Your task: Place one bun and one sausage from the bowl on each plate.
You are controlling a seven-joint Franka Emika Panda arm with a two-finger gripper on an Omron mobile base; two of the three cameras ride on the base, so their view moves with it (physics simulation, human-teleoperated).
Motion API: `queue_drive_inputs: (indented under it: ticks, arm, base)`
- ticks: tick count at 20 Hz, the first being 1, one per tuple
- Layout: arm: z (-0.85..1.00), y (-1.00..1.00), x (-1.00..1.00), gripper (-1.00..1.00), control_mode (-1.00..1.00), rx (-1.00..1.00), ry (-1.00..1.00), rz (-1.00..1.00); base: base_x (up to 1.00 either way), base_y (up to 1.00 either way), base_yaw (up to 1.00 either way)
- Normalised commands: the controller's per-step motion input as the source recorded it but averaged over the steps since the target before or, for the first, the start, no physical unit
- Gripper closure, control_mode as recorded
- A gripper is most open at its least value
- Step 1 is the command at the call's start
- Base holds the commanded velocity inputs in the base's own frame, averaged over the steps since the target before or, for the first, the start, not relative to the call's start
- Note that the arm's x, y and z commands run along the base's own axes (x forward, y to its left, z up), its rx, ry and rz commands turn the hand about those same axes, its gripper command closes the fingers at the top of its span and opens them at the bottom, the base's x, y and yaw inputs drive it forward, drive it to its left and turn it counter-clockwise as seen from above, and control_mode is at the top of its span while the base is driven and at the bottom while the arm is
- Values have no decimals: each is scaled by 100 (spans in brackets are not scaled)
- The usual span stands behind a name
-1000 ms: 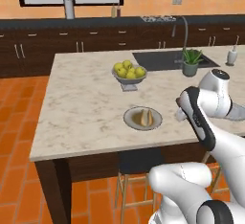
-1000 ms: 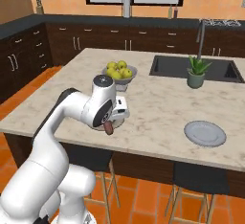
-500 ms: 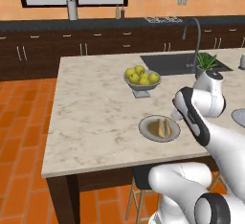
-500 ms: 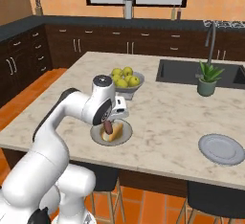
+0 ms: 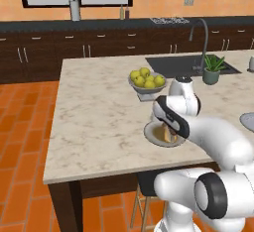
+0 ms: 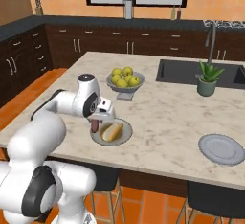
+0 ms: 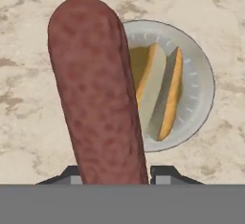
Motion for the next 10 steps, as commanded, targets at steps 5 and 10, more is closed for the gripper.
queue_drive_inputs:
  ticks: [5, 10]
  arm:
    - [-46, 31, 45, 100, -100, 7, 1, -30]
    - [-54, 27, 67, 100, -100, 0, 14, -20]
  base:
    - [0, 0, 0]
    - [0, 0, 0]
